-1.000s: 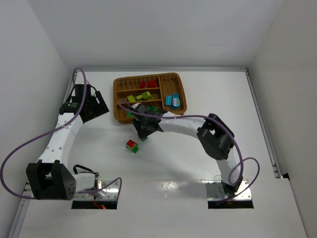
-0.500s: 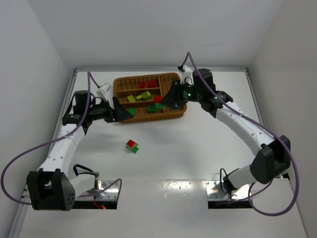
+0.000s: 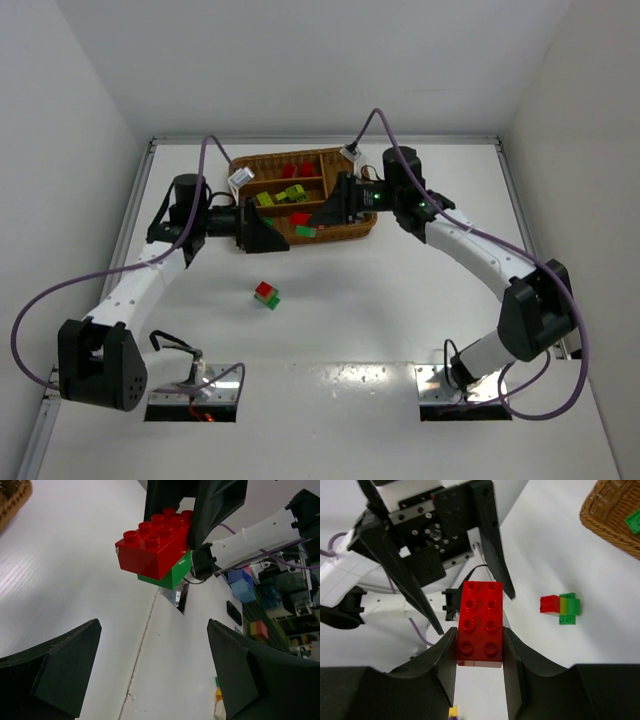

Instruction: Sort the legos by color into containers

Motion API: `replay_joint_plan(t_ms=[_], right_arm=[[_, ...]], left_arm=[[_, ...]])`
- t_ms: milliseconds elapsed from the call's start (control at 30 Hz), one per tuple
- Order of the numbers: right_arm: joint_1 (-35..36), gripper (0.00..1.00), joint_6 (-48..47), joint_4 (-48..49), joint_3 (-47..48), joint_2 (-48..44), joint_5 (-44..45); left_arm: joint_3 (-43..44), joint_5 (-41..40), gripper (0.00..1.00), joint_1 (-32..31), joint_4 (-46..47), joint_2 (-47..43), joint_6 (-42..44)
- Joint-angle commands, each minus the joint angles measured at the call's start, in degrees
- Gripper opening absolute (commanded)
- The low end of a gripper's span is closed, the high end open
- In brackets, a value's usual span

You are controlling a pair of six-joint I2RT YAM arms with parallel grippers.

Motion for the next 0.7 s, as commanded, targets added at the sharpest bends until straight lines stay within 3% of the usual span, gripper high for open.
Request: replay_joint_plan(t_ms=[0,167,400,667], right_arm=[[0.8,0.20,3.7,7.8,0.8,0.2,-3.5],[2.0,0.20,4.4,9.0,2.1,2.1,-4.1],[4.5,0.20,8.8,18.8,2.6,5.8,-4.7],[5.0,0.20,9.9,21.2,3.2,7.1,-4.1]], left_arm=[[2.7,5.0,0.94,-1.9,3.0,1.7,1.5],[5.5,5.5,0.93,-2.5,3.0,3.0,1.5],[7.4,7.4,0.84,-2.5,3.0,5.0,-0.2],[8.0,9.0,0.64,-2.5,3.0,6.2,-0.2]])
